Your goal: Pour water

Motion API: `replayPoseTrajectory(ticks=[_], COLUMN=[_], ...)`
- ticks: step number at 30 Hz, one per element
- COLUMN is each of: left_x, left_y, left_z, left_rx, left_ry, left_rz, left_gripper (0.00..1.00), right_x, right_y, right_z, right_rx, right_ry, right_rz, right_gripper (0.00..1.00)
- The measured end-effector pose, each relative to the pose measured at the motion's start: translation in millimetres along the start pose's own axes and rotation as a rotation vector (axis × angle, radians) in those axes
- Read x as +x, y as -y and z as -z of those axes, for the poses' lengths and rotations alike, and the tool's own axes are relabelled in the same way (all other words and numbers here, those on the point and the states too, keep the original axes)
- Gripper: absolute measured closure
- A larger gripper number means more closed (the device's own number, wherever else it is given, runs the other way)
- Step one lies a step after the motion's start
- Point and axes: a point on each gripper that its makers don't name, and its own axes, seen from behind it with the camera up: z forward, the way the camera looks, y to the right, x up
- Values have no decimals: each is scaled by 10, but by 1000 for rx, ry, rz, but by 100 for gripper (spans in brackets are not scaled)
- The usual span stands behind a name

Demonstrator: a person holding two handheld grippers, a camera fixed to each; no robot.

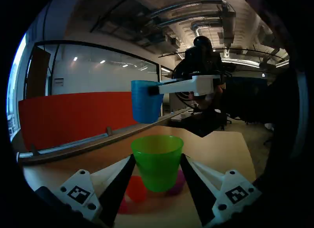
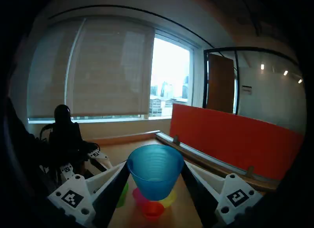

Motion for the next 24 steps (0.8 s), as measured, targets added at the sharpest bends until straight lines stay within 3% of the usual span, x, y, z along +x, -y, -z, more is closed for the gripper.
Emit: replayPoseTrajectory(ticks=[24], left_x=[-495], left_y=[-76], left_z=[38], left_rx=[-18], left_ry=[146], left_rz=[15], left_gripper=[18], right_x=[-689], right_y=[110], right_z=[289], right_rx=[7], right_ry=[95], right_rz=[21], right_gripper=[8])
